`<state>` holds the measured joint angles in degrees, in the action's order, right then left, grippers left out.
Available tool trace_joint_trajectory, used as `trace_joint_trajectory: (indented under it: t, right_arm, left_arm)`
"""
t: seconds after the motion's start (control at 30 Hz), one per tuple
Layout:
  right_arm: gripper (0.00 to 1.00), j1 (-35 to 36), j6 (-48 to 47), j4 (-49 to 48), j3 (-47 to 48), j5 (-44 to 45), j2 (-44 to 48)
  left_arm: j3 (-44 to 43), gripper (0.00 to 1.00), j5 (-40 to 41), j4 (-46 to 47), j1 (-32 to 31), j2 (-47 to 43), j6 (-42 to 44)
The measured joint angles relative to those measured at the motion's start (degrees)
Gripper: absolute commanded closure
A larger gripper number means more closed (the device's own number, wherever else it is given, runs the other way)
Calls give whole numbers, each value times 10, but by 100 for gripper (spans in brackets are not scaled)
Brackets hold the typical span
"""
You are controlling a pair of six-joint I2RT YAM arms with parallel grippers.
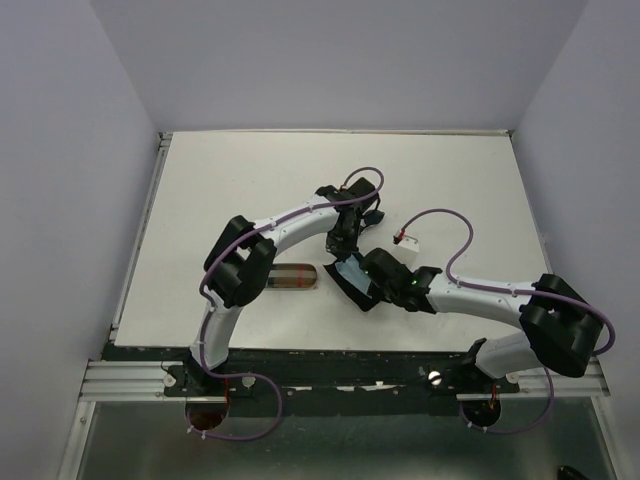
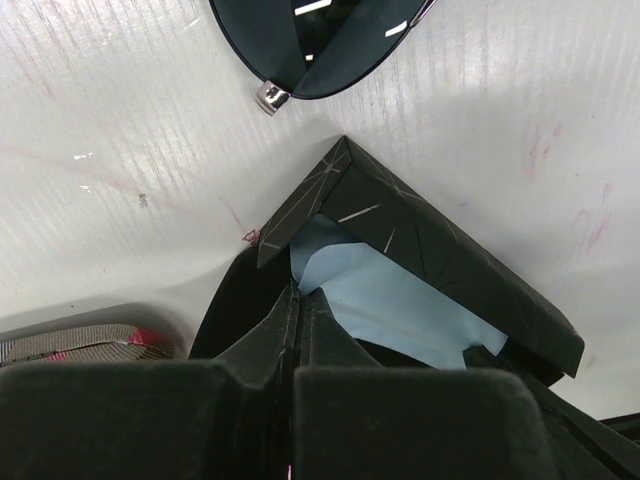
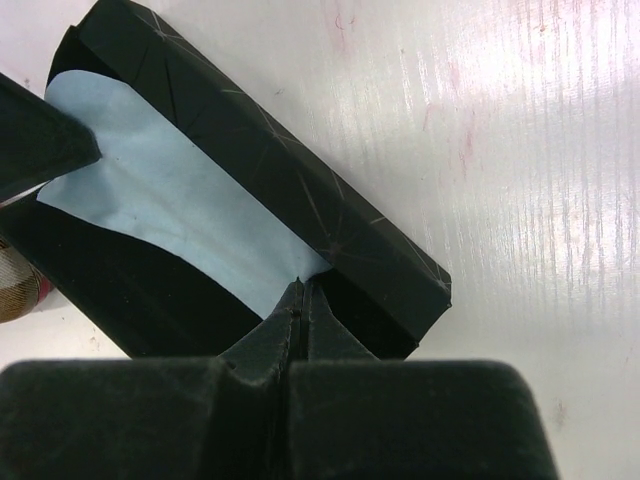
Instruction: Organize the sunglasses
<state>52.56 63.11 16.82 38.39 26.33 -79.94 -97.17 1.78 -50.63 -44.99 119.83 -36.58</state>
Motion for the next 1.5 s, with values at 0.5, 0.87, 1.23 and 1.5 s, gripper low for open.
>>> trace_joint_trajectory:
  t: [0.5,0.87,1.23,1.5]
  right_arm:
    - [99,0,6,-1,0,0,-4]
    - [99,0,20,-6,-4,12,-4]
    - [99,0,20,-12,-4,12,-12]
    - [99,0,20,-18,-5,12,-20]
  left_arm:
    - [-48,100,6,-29,-5,35,-3]
    - [-118,94,23,-69,-6,74,-22]
    - [-96,72,37,-91,-6,78,-30]
    - [-94,65,38,-90,-6,78,-35]
